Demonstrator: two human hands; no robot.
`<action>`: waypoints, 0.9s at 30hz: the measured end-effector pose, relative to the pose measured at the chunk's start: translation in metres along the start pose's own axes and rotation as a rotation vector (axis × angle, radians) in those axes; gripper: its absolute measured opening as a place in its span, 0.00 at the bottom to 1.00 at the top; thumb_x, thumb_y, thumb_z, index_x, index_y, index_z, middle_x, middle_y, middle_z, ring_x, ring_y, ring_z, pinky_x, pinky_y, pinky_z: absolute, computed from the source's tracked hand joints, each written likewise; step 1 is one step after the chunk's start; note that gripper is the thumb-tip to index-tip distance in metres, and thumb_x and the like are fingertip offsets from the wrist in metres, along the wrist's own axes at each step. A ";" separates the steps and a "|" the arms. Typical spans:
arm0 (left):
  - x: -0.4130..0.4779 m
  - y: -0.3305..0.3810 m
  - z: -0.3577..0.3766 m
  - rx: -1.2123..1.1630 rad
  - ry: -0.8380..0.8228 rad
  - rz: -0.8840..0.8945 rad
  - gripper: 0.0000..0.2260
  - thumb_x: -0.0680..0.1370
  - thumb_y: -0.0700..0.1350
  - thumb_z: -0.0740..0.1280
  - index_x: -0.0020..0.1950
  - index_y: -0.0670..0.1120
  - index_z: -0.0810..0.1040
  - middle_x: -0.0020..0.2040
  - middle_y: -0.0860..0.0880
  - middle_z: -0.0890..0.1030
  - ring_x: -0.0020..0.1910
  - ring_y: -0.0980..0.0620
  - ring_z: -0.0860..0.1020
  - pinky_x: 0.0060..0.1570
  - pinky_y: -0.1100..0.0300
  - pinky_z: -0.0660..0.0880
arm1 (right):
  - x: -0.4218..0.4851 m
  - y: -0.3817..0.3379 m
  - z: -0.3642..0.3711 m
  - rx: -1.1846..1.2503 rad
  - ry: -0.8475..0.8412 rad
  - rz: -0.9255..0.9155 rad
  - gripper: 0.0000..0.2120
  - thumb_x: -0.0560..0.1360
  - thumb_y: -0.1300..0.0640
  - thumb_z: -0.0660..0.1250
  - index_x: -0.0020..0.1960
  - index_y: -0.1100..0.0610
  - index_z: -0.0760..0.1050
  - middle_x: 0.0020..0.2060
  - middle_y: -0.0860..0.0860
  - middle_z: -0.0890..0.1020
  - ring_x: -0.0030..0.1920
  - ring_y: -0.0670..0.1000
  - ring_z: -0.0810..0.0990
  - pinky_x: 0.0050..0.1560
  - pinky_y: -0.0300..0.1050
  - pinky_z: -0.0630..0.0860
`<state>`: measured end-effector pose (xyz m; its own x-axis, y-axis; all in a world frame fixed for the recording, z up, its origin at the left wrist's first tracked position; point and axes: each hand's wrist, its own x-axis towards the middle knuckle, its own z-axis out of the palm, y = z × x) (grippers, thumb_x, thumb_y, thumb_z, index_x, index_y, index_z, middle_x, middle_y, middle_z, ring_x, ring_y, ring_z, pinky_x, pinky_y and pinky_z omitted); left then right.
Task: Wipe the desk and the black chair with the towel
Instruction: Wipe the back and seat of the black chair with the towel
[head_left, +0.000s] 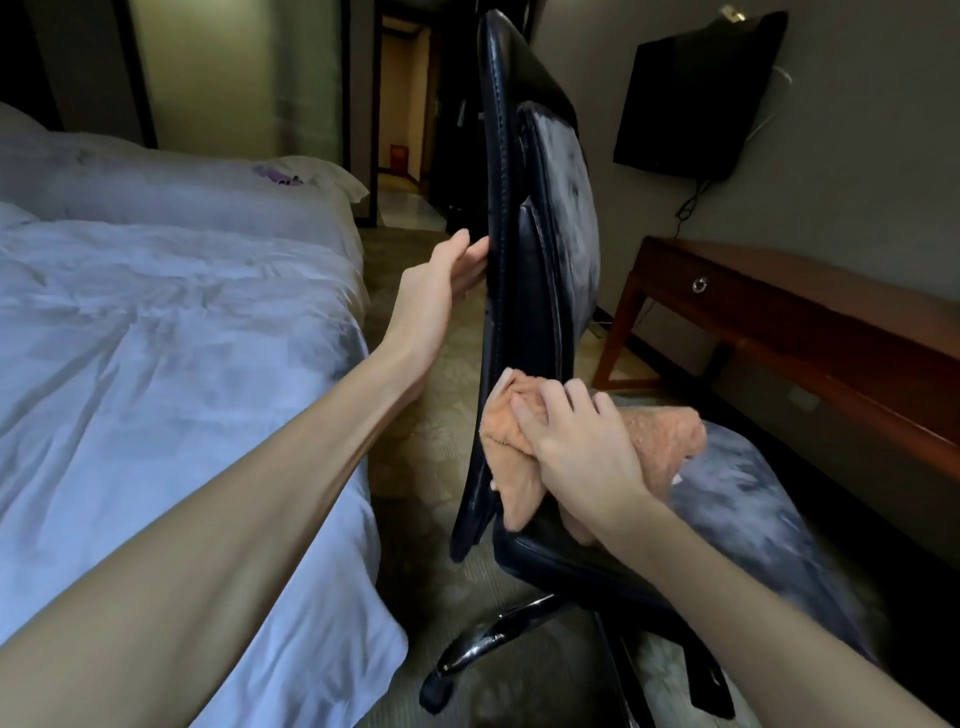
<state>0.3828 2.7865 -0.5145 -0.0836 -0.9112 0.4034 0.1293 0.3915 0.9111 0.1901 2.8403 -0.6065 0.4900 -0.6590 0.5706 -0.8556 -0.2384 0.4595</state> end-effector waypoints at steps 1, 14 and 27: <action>0.000 -0.001 0.000 0.004 -0.004 0.007 0.23 0.84 0.58 0.57 0.72 0.50 0.78 0.70 0.53 0.80 0.68 0.59 0.77 0.74 0.60 0.66 | -0.001 -0.001 -0.002 0.023 0.005 0.034 0.24 0.70 0.59 0.76 0.66 0.55 0.80 0.53 0.58 0.77 0.50 0.60 0.74 0.44 0.55 0.74; 0.010 -0.008 -0.002 0.063 0.087 0.085 0.22 0.76 0.68 0.67 0.42 0.48 0.80 0.45 0.50 0.81 0.49 0.55 0.79 0.66 0.49 0.77 | 0.062 0.013 -0.047 0.011 0.241 0.306 0.28 0.73 0.60 0.71 0.73 0.55 0.74 0.58 0.62 0.77 0.53 0.63 0.74 0.45 0.54 0.69; -0.013 -0.027 0.020 0.088 0.184 0.234 0.24 0.78 0.53 0.74 0.71 0.45 0.79 0.56 0.64 0.84 0.60 0.65 0.81 0.62 0.64 0.77 | -0.056 -0.032 0.023 0.030 -0.078 0.066 0.20 0.79 0.56 0.57 0.68 0.53 0.77 0.55 0.57 0.78 0.51 0.60 0.74 0.47 0.55 0.74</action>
<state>0.3606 2.7908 -0.5425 0.1197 -0.7995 0.5886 0.0371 0.5961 0.8021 0.1868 2.8681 -0.6689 0.4188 -0.7271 0.5440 -0.8909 -0.2131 0.4010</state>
